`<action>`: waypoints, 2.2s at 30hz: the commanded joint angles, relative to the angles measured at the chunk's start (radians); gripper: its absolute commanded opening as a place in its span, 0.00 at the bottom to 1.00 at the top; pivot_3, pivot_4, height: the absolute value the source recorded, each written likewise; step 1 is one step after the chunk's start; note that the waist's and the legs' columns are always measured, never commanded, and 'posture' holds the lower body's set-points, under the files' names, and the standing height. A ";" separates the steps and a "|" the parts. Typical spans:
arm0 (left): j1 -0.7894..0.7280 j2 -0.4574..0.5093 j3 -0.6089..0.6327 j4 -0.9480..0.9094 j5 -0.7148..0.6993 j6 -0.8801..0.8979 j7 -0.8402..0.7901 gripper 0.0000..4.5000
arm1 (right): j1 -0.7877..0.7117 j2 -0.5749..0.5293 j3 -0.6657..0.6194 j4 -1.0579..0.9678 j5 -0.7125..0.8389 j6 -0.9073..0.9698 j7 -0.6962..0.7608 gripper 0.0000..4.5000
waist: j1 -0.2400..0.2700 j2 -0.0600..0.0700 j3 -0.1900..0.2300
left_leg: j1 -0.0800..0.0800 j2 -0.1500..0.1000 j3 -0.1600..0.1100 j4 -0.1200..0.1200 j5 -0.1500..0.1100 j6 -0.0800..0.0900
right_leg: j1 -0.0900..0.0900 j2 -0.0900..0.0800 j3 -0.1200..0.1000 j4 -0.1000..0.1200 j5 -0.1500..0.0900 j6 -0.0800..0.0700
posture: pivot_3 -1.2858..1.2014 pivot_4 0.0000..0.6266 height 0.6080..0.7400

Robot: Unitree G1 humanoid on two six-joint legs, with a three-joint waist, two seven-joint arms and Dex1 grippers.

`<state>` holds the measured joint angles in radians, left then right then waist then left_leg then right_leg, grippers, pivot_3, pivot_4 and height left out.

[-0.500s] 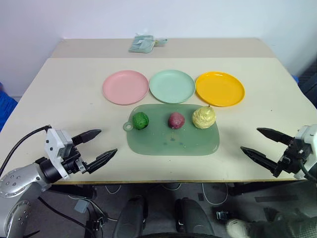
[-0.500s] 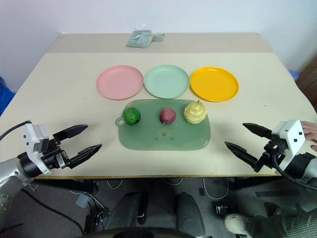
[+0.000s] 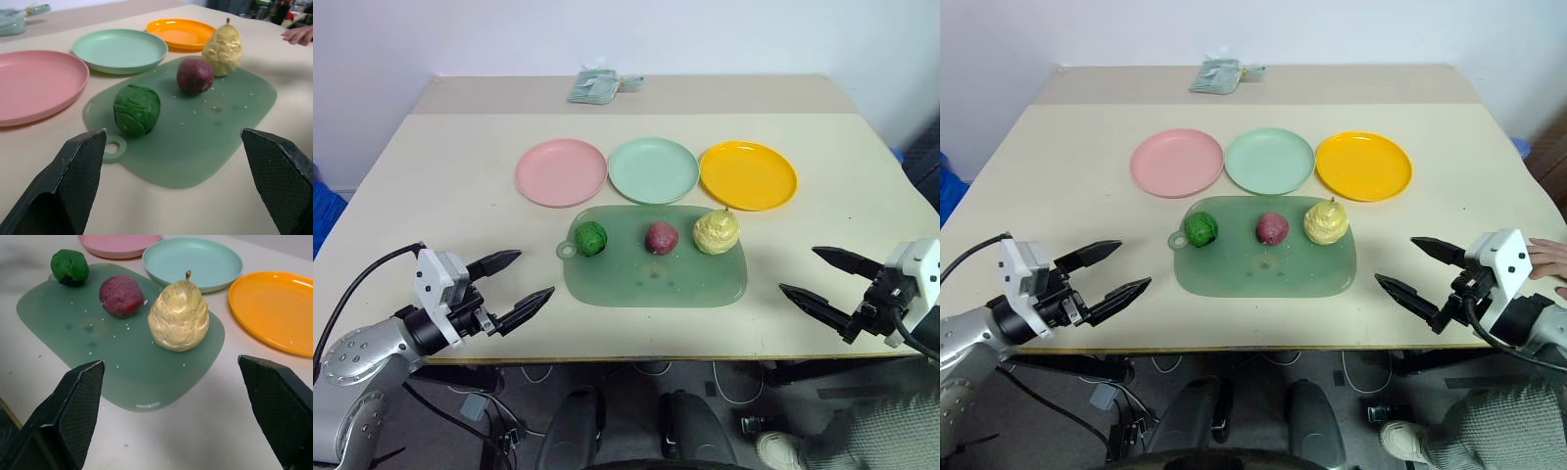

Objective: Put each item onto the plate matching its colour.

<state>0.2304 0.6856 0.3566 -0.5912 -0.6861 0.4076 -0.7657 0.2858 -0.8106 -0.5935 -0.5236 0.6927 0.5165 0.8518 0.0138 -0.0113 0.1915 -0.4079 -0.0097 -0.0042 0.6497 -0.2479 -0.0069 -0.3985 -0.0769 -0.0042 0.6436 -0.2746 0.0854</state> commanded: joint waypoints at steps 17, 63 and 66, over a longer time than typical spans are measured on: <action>-0.212 -0.024 -0.117 -0.057 -0.053 0.318 0.325 1.00 | -0.309 -0.027 0.231 -0.021 0.006 -0.060 0.098 0.99 | 0.001 -0.001 0.000 | 0.000 0.000 0.000 0.001 0.000 0.000 | 0.000 0.002 0.000 0.001 0.001 0.002 | 0.52 0.24 1.00; -0.659 -0.330 -0.421 0.243 0.209 0.588 0.563 0.81 | -0.397 -0.025 0.348 0.044 -0.067 -0.143 0.156 1.00 | 0.000 -0.002 0.001 | 0.000 -0.001 -0.001 0.003 0.000 0.000 | 0.000 0.005 0.000 0.004 0.003 0.005 | 0.52 0.24 1.00; -0.665 -0.328 -0.419 0.247 0.228 0.587 0.564 0.73 | -0.391 -0.025 0.344 0.040 -0.066 -0.143 0.151 1.00 | 0.000 -0.002 0.001 | 0.000 -0.001 -0.001 0.003 0.000 0.000 | 0.000 0.005 0.000 0.004 0.003 0.005 | 0.52 0.24 1.00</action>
<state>-0.4096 0.3572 -0.0645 -0.3313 -0.4724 0.9989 -0.1996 -0.1046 -0.8331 -0.2126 -0.4400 0.6212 0.3942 1.0077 0.0140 -0.0135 0.1922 -0.4080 -0.0103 -0.0055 0.6526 -0.2481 -0.0065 -0.3981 -0.0721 -0.0047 0.6472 -0.2717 0.0906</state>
